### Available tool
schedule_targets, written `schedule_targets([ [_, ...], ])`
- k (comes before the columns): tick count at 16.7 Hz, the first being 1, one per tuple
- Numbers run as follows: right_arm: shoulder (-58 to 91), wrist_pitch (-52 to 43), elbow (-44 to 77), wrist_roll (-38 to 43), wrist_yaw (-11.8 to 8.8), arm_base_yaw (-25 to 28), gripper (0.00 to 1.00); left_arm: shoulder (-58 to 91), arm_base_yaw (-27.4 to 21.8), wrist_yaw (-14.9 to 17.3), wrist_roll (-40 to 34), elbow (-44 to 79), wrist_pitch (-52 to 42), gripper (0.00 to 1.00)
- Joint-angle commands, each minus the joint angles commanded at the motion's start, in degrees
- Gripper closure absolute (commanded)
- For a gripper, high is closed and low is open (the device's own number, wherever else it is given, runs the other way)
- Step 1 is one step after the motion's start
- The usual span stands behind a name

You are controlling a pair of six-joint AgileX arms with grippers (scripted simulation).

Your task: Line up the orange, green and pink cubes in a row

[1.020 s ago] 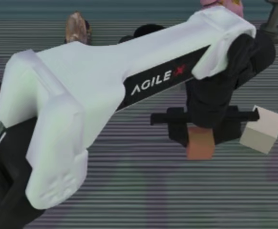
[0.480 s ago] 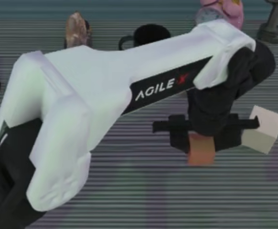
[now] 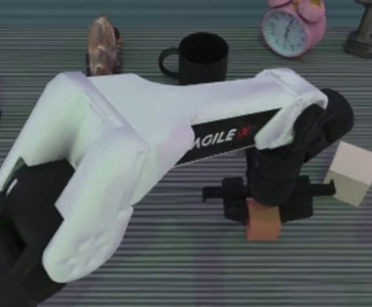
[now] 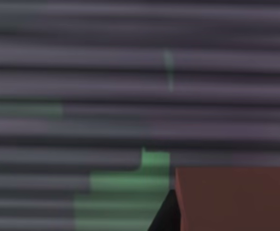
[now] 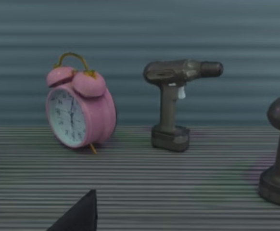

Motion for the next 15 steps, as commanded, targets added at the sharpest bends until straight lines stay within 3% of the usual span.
schedule_targets([
  [1,0.0,0.0,0.0,0.0,0.0,0.0,0.00,0.0,0.0,0.0,0.0,0.0,0.0,1.00],
  [14,0.0,0.0,0.0,0.0,0.0,0.0,0.00,0.0,0.0,0.0,0.0,0.0,0.0,0.02],
  [15,0.0,0.0,0.0,0.0,0.0,0.0,0.00,0.0,0.0,0.0,0.0,0.0,0.0,0.00],
])
